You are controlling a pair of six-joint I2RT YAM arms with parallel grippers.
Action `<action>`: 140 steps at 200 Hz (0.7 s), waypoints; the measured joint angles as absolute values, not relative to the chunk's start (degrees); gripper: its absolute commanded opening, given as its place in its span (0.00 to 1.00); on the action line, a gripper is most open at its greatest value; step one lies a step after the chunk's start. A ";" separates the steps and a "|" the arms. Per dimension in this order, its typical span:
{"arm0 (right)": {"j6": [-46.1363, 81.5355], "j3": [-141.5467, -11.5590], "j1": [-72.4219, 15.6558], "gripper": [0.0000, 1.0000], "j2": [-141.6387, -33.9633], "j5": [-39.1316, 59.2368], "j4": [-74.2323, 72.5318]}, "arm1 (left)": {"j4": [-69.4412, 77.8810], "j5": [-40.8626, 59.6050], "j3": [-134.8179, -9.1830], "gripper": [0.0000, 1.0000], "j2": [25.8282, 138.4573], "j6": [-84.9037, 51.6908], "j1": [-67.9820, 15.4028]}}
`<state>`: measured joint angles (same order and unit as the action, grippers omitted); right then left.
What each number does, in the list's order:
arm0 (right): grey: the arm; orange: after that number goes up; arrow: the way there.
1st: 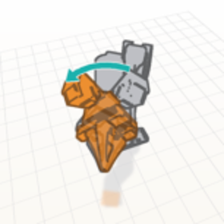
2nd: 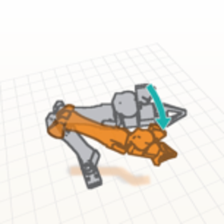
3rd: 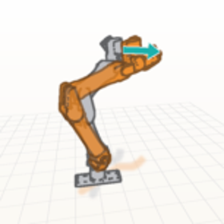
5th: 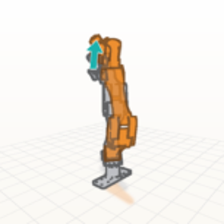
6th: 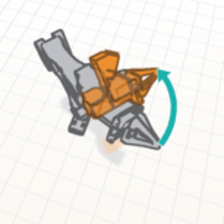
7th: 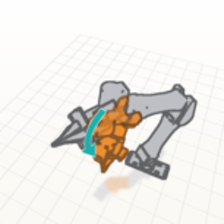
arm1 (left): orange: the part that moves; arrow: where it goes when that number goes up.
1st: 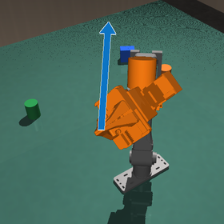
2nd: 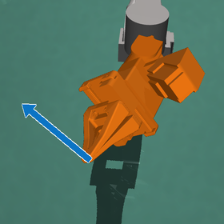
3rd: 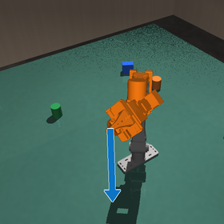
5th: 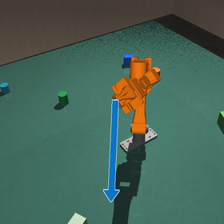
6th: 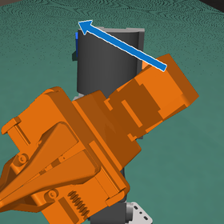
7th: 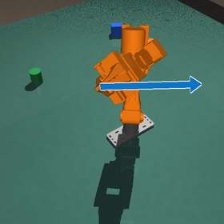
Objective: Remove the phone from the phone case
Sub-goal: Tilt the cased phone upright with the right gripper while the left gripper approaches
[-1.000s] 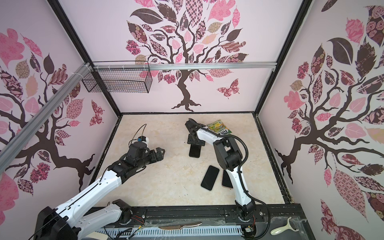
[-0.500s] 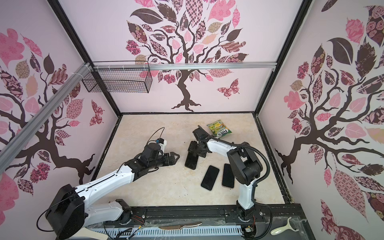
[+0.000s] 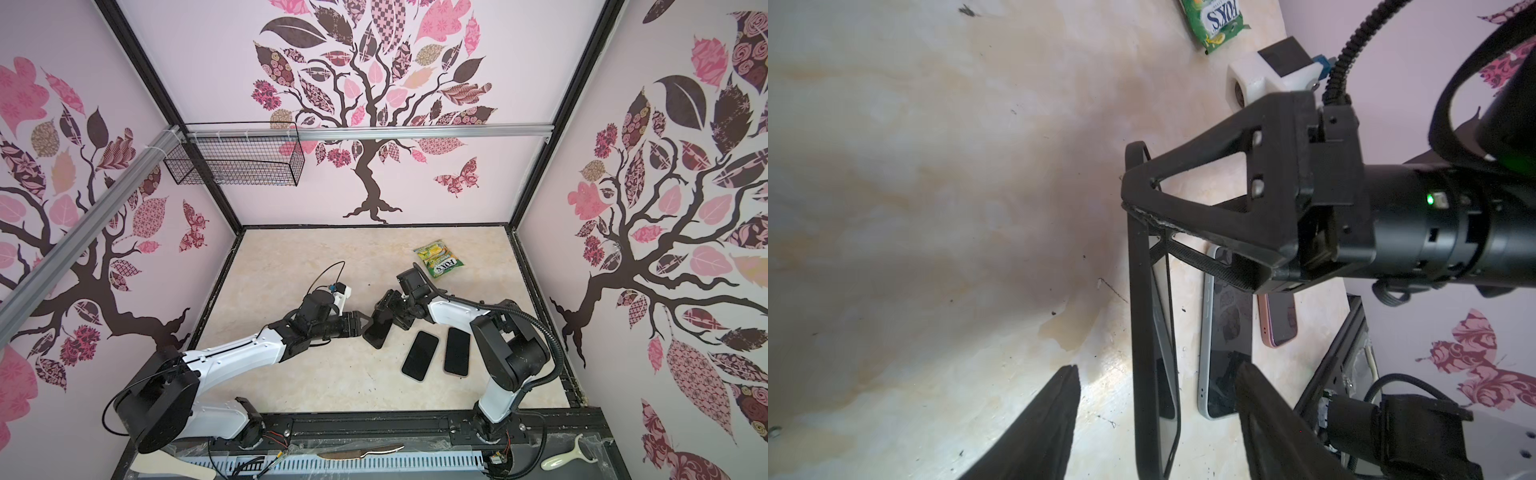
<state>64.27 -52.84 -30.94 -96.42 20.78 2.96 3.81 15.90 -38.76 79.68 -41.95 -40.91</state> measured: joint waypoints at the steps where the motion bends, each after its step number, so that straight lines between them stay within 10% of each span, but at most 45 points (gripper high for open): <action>1: 64.40 -52.77 -30.94 0.51 -96.36 20.80 2.87 | 3.81 15.90 -38.76 0.57 79.68 -41.95 -40.91; 140: 74.63 -47.42 -30.94 0.47 -90.76 21.52 -5.43 | 5.08 17.23 -38.83 0.20 82.08 -41.69 -41.78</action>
<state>74.63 -47.42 -30.94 -90.76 21.52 -5.43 5.08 17.23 -38.83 82.08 -41.69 -41.78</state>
